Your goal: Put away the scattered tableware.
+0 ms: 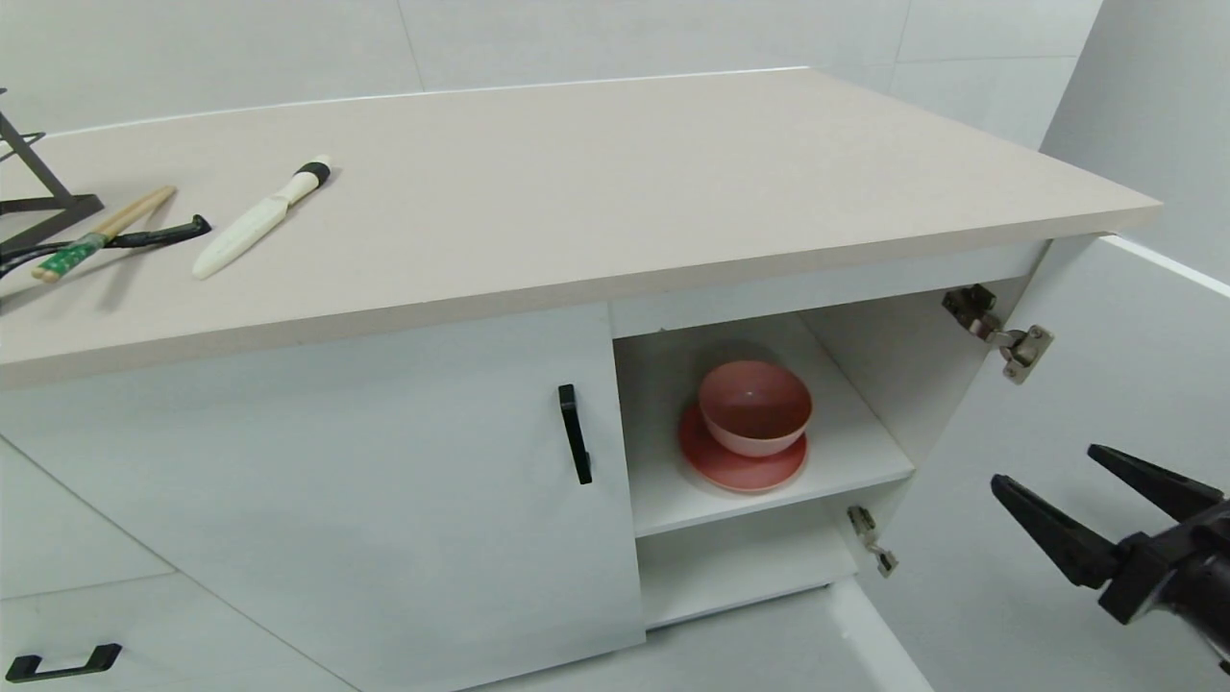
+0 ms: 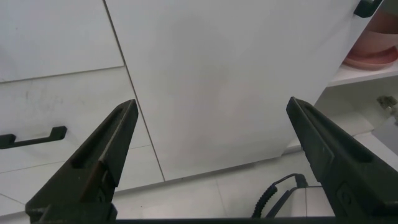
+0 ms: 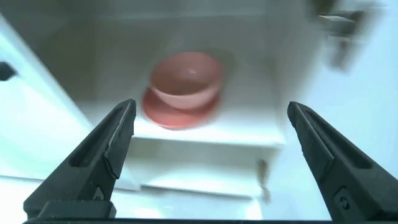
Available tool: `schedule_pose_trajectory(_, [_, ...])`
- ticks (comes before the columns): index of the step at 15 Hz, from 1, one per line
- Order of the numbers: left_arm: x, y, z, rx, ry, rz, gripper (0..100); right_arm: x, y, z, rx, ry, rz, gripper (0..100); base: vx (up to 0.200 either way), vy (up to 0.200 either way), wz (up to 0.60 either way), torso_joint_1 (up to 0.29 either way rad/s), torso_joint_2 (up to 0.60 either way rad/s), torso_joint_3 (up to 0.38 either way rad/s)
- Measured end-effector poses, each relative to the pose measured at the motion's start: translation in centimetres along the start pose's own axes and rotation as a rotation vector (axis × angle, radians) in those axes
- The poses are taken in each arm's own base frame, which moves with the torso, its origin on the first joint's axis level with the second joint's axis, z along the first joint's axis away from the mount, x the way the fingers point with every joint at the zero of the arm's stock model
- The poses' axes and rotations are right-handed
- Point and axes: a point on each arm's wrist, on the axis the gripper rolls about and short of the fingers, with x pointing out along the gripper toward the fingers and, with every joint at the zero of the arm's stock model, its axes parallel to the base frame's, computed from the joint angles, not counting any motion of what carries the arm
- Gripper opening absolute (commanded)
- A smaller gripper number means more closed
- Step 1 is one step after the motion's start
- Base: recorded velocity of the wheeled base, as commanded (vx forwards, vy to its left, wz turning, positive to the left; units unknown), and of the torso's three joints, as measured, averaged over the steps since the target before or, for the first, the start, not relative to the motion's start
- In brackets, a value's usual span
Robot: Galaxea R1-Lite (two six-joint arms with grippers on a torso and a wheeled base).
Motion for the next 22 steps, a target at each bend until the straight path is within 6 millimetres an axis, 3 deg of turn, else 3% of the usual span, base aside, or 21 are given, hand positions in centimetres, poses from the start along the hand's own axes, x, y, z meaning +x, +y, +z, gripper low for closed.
schedule_pose_trajectory(6, [0.0, 0.0, 0.0, 0.0, 0.0, 0.0, 100, -9.3, -1.4, -1.0, 0.007, 0.067, -0.207, 100, 0.0, 0.0, 0.0, 0.0, 0.0, 0.0])
schedule_pose_trajectory(10, [0.0, 0.0, 0.0, 0.0, 0.0, 0.0, 100, -14.2, -0.4, -5.1, 0.044, 0.167, -0.288, 100, 0.0, 0.0, 0.0, 0.0, 0.0, 0.0])
schedule_pose_trajectory(15, [0.0, 0.0, 0.0, 0.001, 0.0, 0.0, 100, -15.5, 0.2, -5.8, -0.021, 0.092, -0.309, 100, 0.0, 0.0, 0.0, 0.0, 0.0, 0.0])
schedule_pose_trajectory(22, [0.0, 0.0, 0.0, 0.005, 0.001, 0.003, 100, -15.7, 0.1, -6.3, -0.076, 0.124, -0.373, 100, -0.2, 0.0, 0.0, 0.001, 0.0, 0.0])
